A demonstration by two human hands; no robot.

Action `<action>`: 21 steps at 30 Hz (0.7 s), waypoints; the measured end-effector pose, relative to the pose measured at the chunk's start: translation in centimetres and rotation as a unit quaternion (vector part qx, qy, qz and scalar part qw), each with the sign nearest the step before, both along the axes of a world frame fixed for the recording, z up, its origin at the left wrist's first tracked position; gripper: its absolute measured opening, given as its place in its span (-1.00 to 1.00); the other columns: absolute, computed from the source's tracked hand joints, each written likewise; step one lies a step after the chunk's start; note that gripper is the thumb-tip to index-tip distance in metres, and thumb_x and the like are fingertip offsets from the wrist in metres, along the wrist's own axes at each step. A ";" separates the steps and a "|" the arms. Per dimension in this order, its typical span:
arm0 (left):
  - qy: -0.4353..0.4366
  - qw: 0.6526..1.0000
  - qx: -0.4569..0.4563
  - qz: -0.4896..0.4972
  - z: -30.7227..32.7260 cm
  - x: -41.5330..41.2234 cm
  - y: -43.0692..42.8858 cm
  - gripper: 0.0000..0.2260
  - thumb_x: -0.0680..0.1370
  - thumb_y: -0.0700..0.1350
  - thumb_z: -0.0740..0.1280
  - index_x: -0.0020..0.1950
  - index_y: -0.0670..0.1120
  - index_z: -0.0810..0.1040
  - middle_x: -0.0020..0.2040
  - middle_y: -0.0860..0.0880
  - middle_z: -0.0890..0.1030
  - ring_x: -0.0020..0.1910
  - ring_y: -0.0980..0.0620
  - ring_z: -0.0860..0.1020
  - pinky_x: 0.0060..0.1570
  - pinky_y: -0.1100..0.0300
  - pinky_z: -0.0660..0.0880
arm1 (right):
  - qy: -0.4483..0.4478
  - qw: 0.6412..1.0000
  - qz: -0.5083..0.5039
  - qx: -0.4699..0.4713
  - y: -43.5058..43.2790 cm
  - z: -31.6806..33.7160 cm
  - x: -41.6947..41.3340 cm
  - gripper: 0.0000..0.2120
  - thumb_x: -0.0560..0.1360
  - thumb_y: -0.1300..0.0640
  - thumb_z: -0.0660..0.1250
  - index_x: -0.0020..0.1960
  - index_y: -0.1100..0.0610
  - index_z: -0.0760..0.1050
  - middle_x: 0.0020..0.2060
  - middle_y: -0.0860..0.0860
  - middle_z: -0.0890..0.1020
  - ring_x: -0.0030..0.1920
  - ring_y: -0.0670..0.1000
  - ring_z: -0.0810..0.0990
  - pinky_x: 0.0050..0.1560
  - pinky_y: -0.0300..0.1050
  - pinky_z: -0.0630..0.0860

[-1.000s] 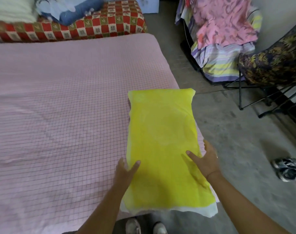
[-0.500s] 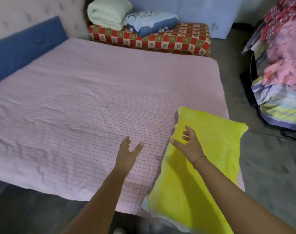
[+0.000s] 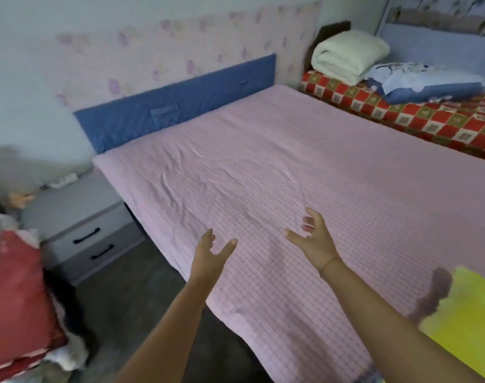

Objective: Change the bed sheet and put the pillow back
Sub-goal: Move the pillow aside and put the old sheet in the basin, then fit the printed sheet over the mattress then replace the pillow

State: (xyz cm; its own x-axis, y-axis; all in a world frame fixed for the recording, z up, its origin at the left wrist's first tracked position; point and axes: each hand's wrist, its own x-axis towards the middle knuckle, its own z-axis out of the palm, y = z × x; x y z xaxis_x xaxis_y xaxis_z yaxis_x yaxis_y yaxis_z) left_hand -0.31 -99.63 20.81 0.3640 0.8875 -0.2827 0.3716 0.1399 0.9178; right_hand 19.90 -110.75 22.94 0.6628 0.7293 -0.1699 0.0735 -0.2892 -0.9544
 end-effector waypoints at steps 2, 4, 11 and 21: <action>0.002 1.000 0.004 0.029 0.2 -2.5 2.9 -0.27 0.49 0.13 0.40 0.56 -0.02 0.15 0.49 -0.01 0.31 0.44 0.01 0.30 0.33 0.09 0.29 | 0.003 0.999 0.032 0.006 4.0 0.3 -1.9 -0.21 0.41 0.06 0.50 0.50 -0.01 0.15 0.34 -0.01 0.34 0.31 -0.06 0.36 0.22 -0.13 0.35; 0.011 0.998 0.010 0.054 0.4 -4.8 5.3 -0.27 0.48 0.14 0.40 0.55 -0.02 0.16 0.49 -0.02 0.32 0.44 0.01 0.31 0.34 0.08 0.30 | 0.011 0.998 0.062 0.009 7.6 0.4 -3.9 -0.21 0.42 0.07 0.50 0.50 -0.01 0.14 0.34 -0.01 0.33 0.30 -0.07 0.35 0.19 -0.14 0.34; 0.059 0.988 0.022 0.138 -0.4 -11.5 10.9 -0.26 0.48 0.20 0.38 0.55 -0.02 0.18 0.49 -0.03 0.33 0.43 -0.02 0.35 0.29 0.10 0.35 | 0.013 0.986 0.166 -0.020 17.0 -0.4 -9.9 -0.19 0.41 0.03 0.50 0.52 -0.01 0.11 0.38 0.02 0.31 0.34 -0.03 0.34 0.21 -0.12 0.35; 0.073 0.955 0.002 0.288 -1.9 -18.7 15.9 -0.29 0.50 0.17 0.37 0.54 -0.03 0.18 0.47 -0.01 0.35 0.41 0.00 0.36 0.28 0.15 0.31 | -0.017 0.947 0.315 -0.053 28.7 -1.9 -17.3 -0.21 0.43 -0.01 0.47 0.52 0.02 0.11 0.42 0.05 0.31 0.38 0.04 0.35 0.32 -0.06 0.36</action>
State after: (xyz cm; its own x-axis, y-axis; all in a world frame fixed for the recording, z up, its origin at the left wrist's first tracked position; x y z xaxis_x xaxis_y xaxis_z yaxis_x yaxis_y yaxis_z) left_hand -19.00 -83.75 18.93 -0.2269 0.9300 -0.2892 0.3578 0.3557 0.8634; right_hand 2.55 -82.07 21.08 0.1081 0.9621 -0.2503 0.2944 -0.2715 -0.9163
